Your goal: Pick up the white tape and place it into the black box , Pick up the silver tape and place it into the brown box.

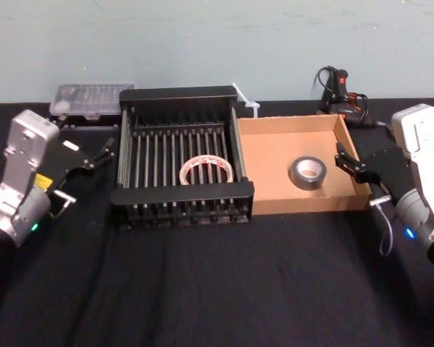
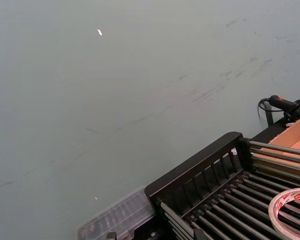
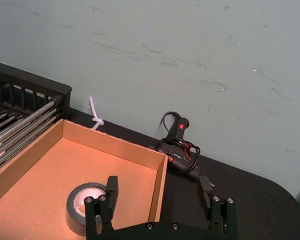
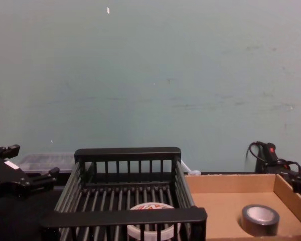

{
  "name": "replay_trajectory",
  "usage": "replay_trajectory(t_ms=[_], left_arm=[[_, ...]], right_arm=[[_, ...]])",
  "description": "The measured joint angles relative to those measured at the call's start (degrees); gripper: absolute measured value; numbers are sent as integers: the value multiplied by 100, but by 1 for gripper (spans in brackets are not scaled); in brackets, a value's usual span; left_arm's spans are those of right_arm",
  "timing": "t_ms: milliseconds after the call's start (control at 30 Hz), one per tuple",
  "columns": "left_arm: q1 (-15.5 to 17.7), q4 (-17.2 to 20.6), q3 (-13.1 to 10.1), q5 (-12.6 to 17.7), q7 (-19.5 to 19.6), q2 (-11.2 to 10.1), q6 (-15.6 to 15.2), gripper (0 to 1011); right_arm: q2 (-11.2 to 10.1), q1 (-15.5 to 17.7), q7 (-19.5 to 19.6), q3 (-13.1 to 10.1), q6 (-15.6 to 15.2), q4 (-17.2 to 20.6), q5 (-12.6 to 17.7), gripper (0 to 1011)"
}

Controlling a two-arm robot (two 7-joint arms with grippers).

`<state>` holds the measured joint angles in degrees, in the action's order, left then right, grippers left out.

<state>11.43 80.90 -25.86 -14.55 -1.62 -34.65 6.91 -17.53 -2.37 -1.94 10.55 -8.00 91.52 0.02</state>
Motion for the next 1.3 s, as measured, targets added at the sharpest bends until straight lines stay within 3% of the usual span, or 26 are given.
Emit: replay_trajectory(t_ms=[1300], left_arm=[[0,0,0,0,0,0,0,1001]], right_arm=[[0,0,0,0,0,0,0,1002]])
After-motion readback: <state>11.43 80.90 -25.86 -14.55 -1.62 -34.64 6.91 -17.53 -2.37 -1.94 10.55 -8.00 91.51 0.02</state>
